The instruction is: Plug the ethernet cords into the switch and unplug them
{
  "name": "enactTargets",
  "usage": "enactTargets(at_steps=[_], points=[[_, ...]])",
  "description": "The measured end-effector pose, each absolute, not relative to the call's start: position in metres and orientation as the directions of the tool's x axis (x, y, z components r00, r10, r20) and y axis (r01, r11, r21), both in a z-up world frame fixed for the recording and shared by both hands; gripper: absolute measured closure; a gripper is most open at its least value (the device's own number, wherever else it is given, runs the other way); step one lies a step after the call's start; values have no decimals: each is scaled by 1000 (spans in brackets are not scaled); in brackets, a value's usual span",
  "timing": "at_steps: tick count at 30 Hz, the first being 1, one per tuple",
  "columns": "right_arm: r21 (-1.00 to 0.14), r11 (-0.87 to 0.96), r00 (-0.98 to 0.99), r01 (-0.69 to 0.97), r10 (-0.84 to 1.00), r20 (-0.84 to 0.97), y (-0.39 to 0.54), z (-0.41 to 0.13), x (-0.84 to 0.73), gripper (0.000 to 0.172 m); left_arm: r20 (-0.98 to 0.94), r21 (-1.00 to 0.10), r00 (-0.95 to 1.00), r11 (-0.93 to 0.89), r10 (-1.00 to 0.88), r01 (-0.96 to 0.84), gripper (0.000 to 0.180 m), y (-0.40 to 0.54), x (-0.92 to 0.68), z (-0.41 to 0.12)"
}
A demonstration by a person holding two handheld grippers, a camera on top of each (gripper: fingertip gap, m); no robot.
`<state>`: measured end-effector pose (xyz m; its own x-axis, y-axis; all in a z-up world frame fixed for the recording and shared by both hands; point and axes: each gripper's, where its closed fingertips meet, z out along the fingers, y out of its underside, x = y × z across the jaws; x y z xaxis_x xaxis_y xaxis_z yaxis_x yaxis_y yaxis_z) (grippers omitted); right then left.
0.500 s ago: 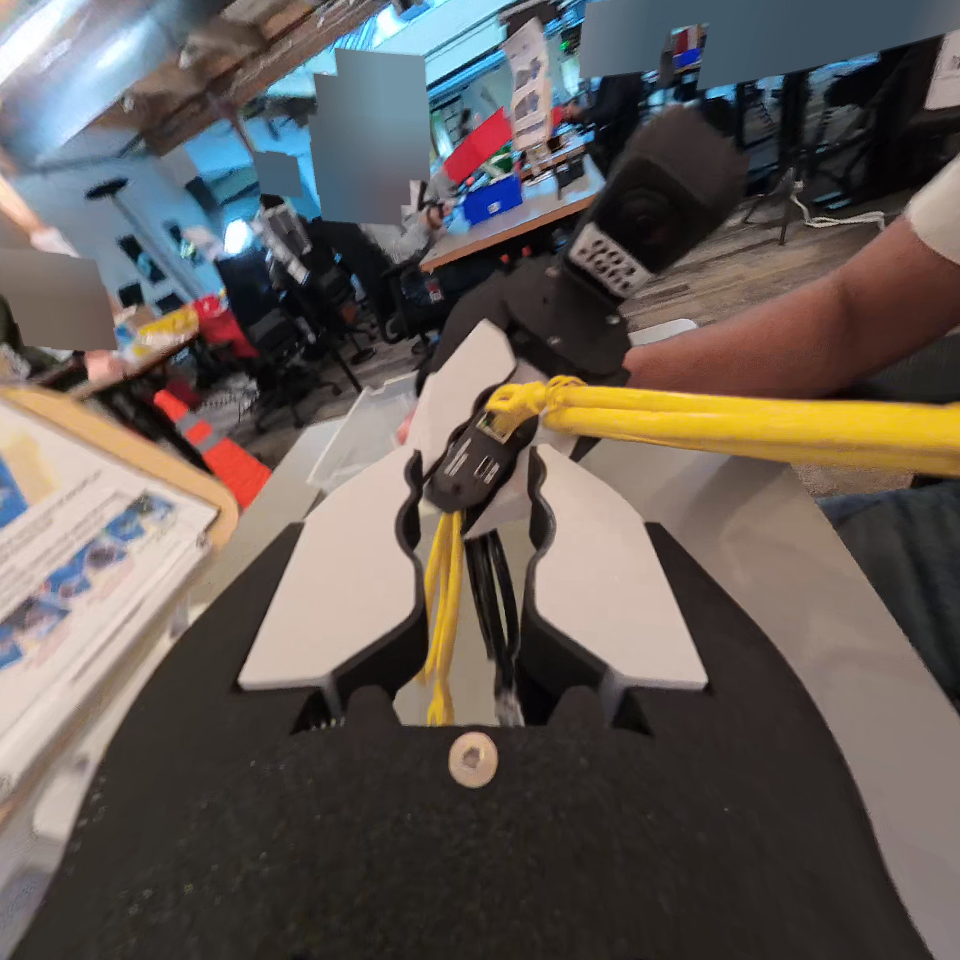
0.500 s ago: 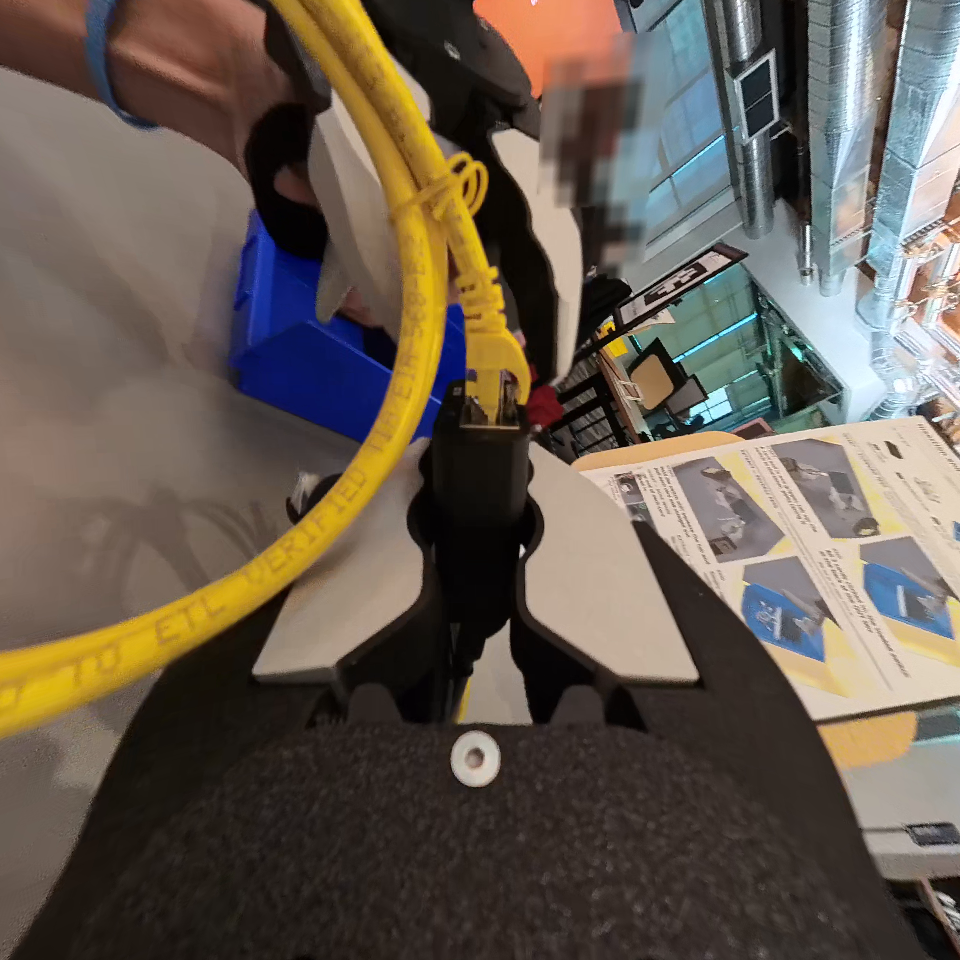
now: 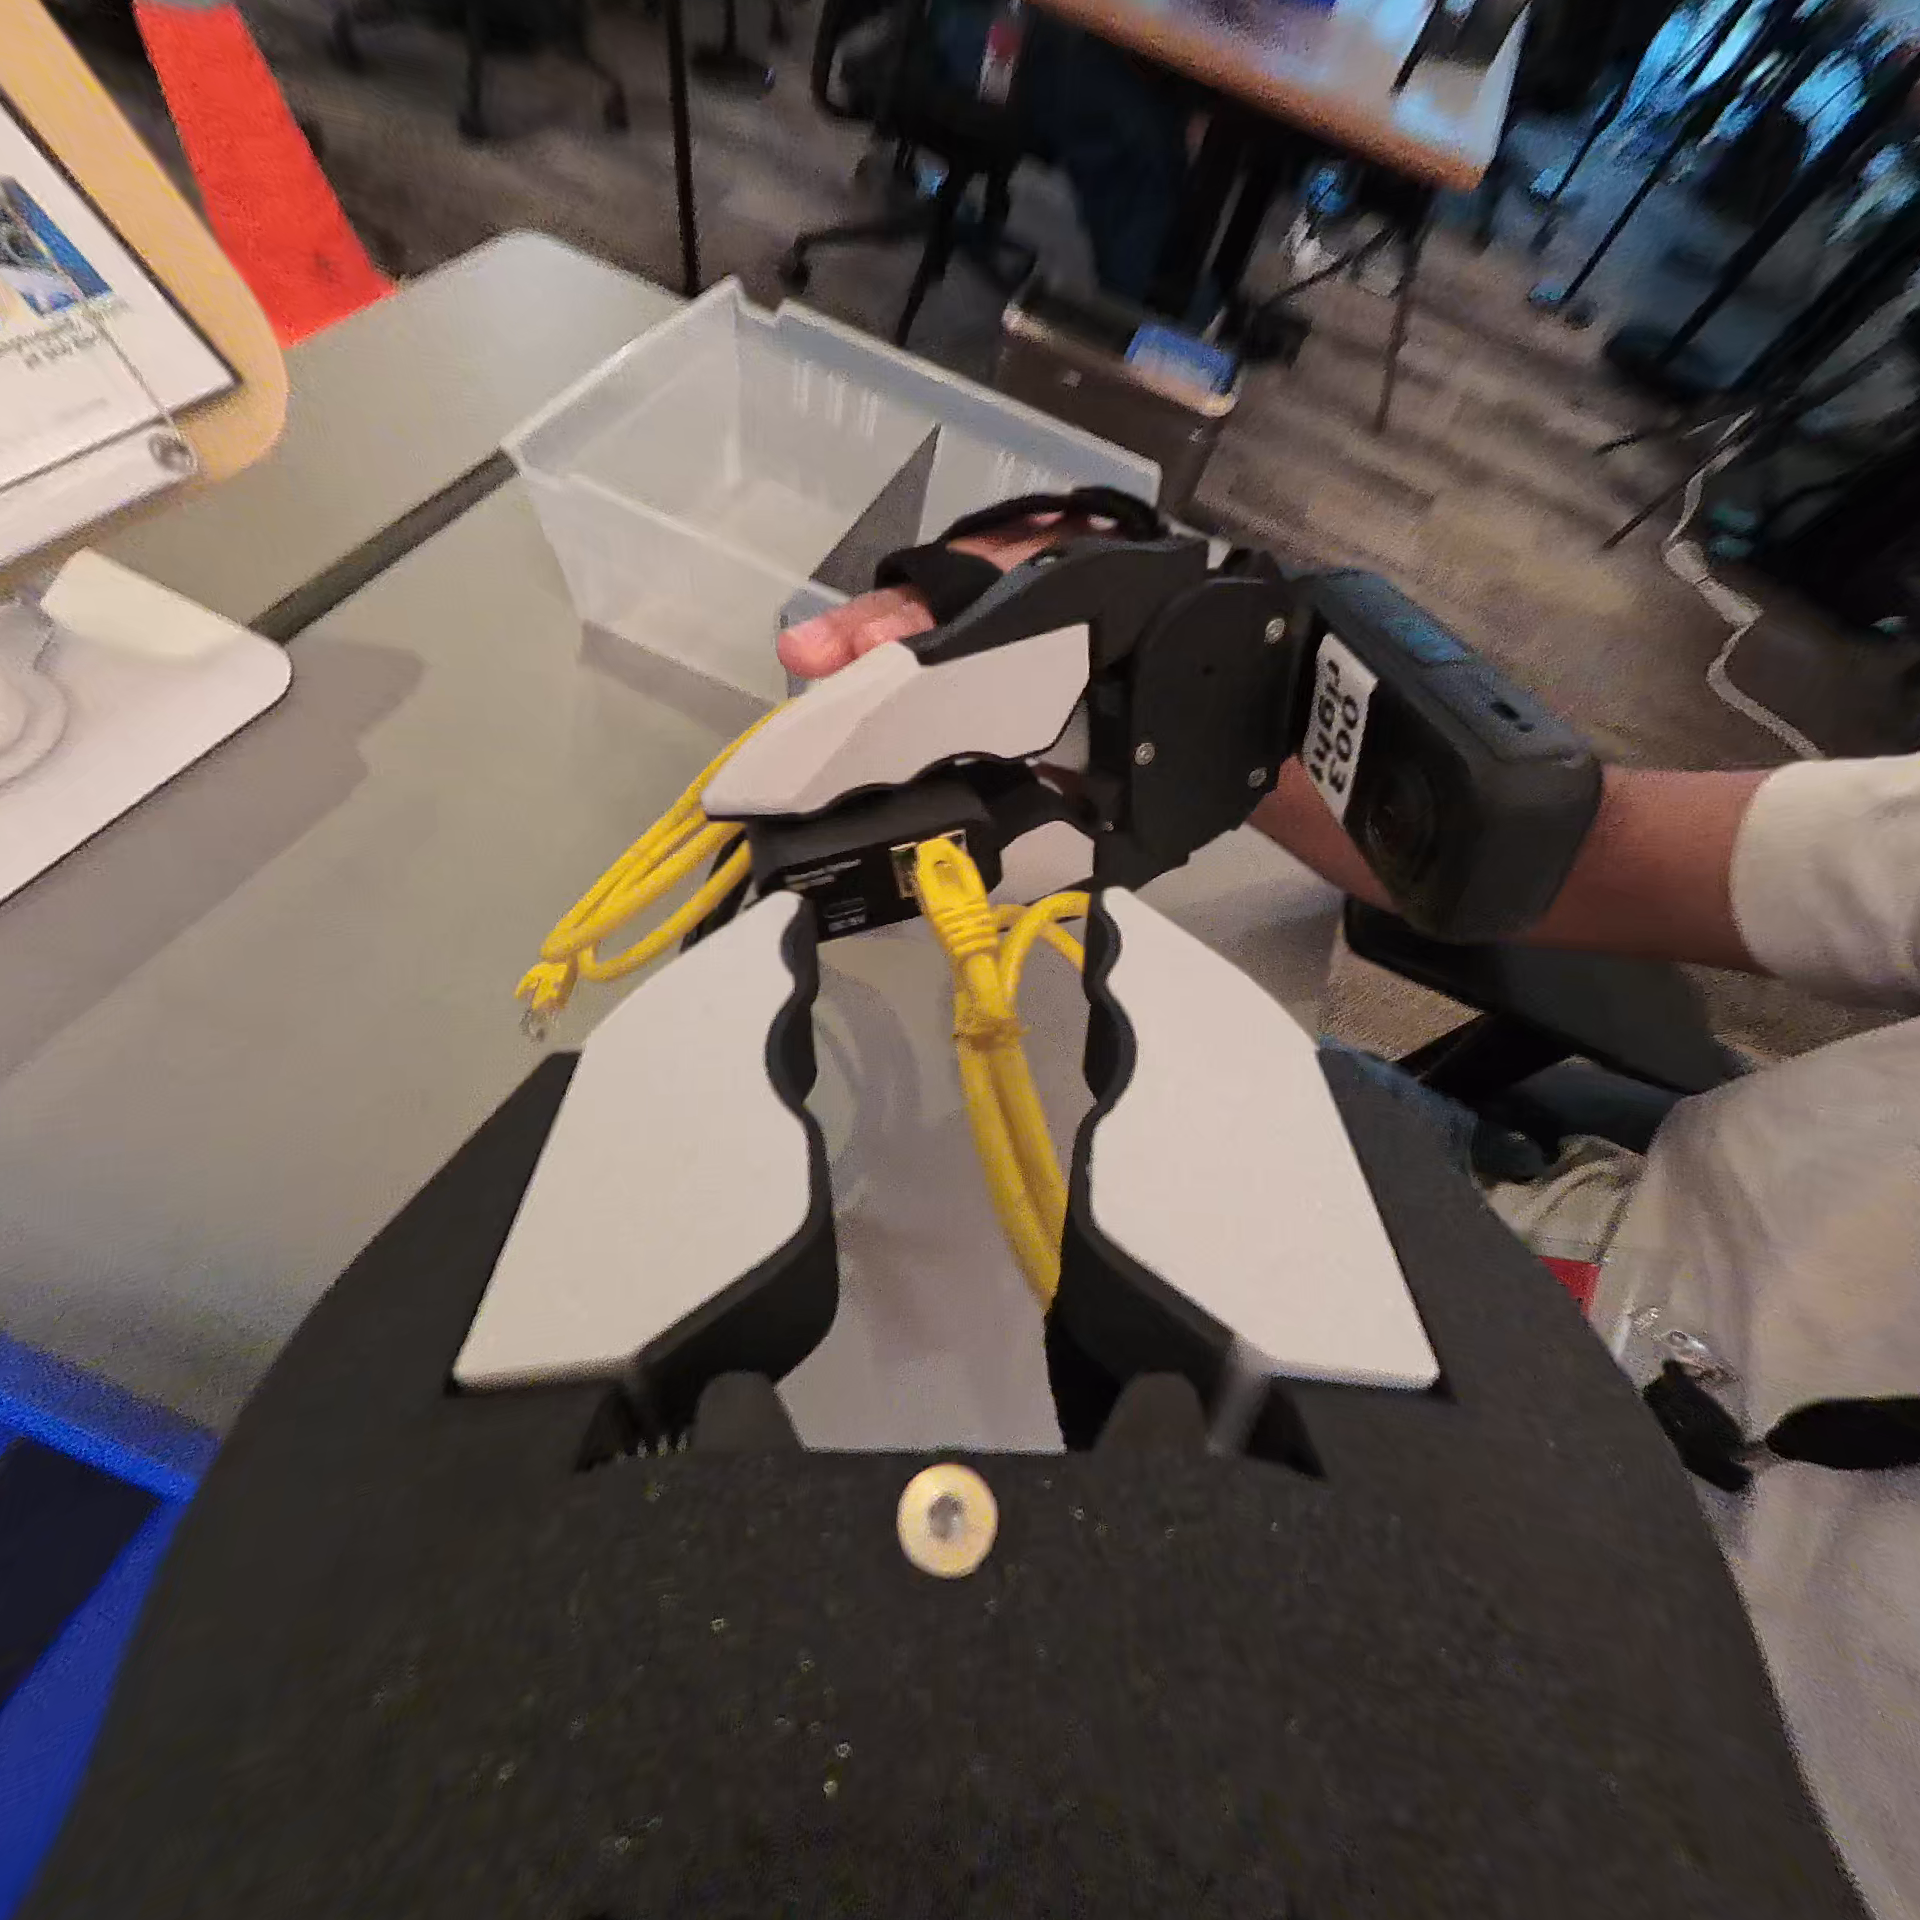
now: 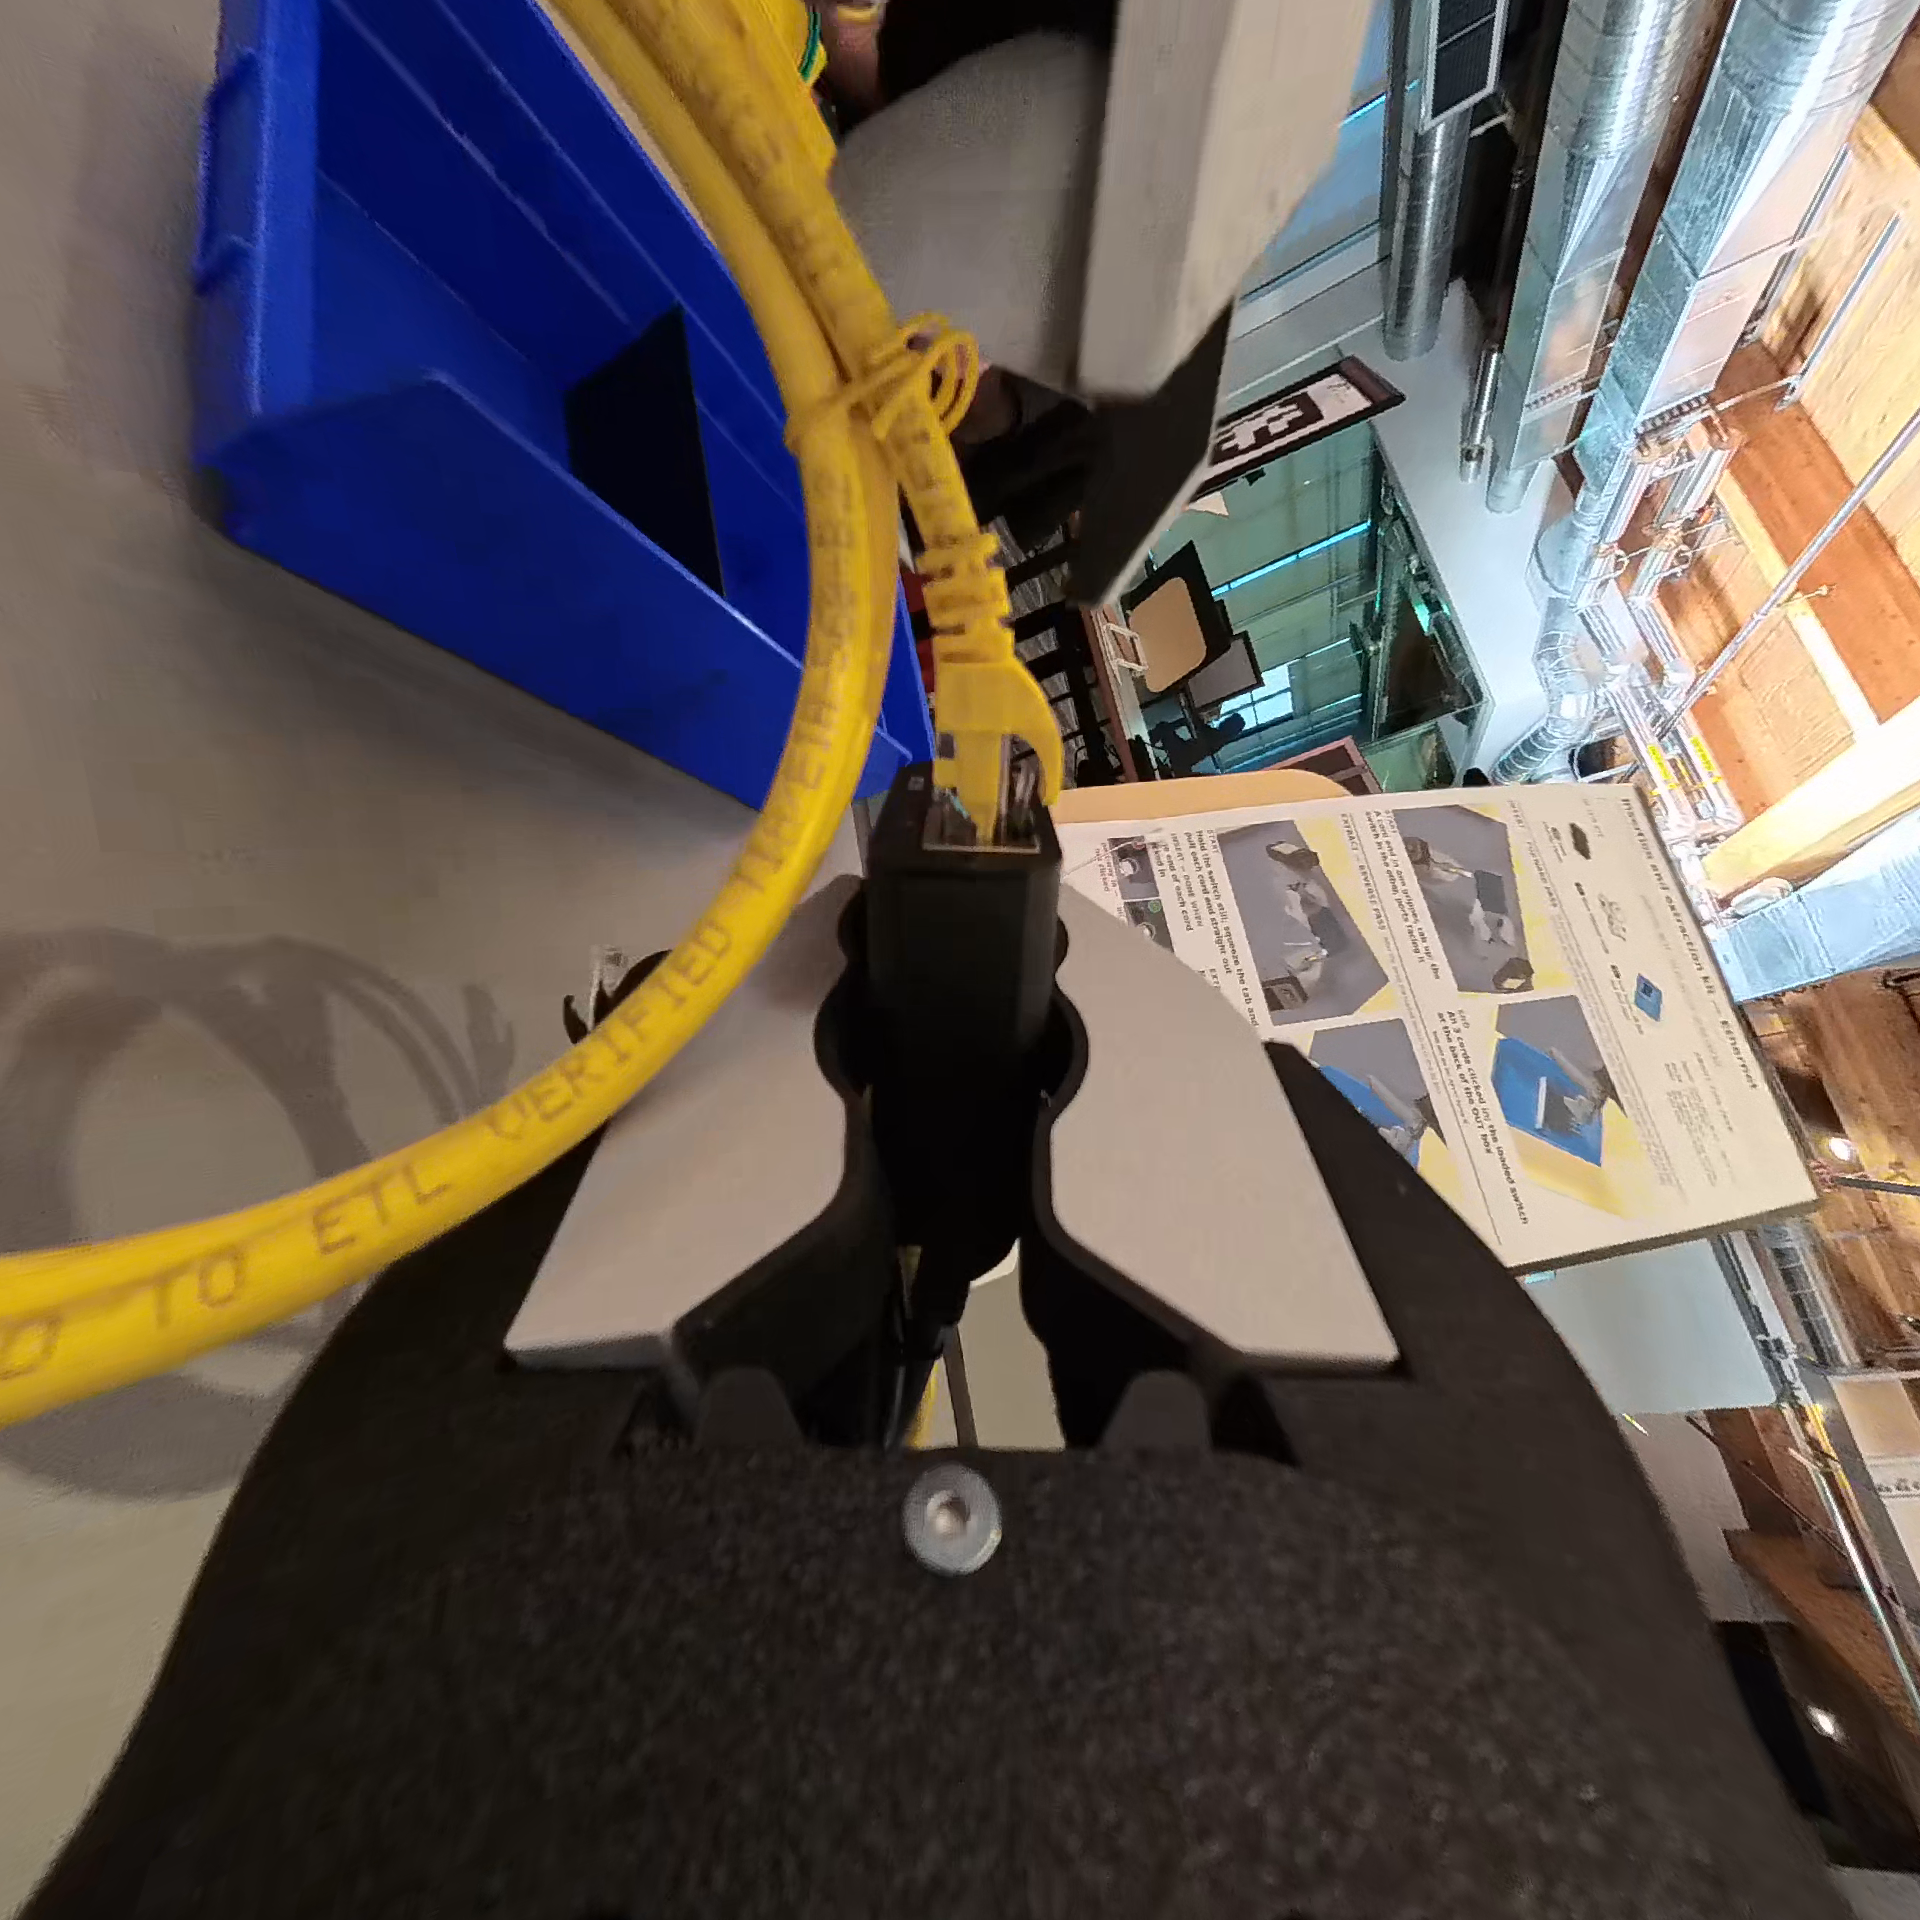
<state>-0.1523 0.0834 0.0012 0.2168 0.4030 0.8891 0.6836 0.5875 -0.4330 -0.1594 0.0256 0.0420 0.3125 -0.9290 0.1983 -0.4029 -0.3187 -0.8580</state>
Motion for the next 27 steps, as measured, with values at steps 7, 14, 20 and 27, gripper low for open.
enactTargets(at_steps=[7,14,20,27], points=[[-378,569,198,730,354,914,86,0,-153,141,110,-761,452,-368,-885,-535,152,35,-148,12],[-354,542,189,762,337,922,91,-1,-150,146,118,-759,465,-382,-878,-528,168,36,-147,8],[-318,565,142,761,333,932,90,-9,-155,146,138,-745,479,-410,-867,-527,168,34,-152,-2],[-278,582,109,764,308,945,89,-15,-158,145,142,-745,498,-423,-856,-516,168,31,-157,-10]])
